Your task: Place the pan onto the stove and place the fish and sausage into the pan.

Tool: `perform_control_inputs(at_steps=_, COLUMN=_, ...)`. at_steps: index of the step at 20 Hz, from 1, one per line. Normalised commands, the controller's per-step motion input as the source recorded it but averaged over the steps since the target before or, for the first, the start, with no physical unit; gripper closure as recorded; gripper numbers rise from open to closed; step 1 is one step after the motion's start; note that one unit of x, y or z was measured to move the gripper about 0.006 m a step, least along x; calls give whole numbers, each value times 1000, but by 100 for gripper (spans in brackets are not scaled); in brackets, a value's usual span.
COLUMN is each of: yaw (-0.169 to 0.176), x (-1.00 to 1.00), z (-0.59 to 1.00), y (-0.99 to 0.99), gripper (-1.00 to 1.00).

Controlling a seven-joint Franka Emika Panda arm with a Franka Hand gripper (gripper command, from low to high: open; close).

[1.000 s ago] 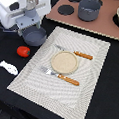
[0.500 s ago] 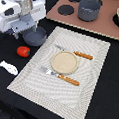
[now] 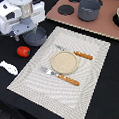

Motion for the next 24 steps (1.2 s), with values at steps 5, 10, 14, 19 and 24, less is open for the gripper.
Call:
perform_control_inputs(at_steps=5, yaw=-14, x=-138, z=-306, y=37, gripper=-100)
perform_control_inputs(at_steps=10, yaw=-7, x=-95, z=-292, y=23, gripper=-100)
perform_control_inputs(at_steps=14, yaw=-5, x=-129, z=-286, y=29, gripper=-100)
perform_control_inputs(at_steps=19, yaw=-2, x=-119, z=-181, y=26, gripper=-100)
perform_control_inputs(at_steps=24, yaw=0, x=-98, z=-80, y=13, gripper=100)
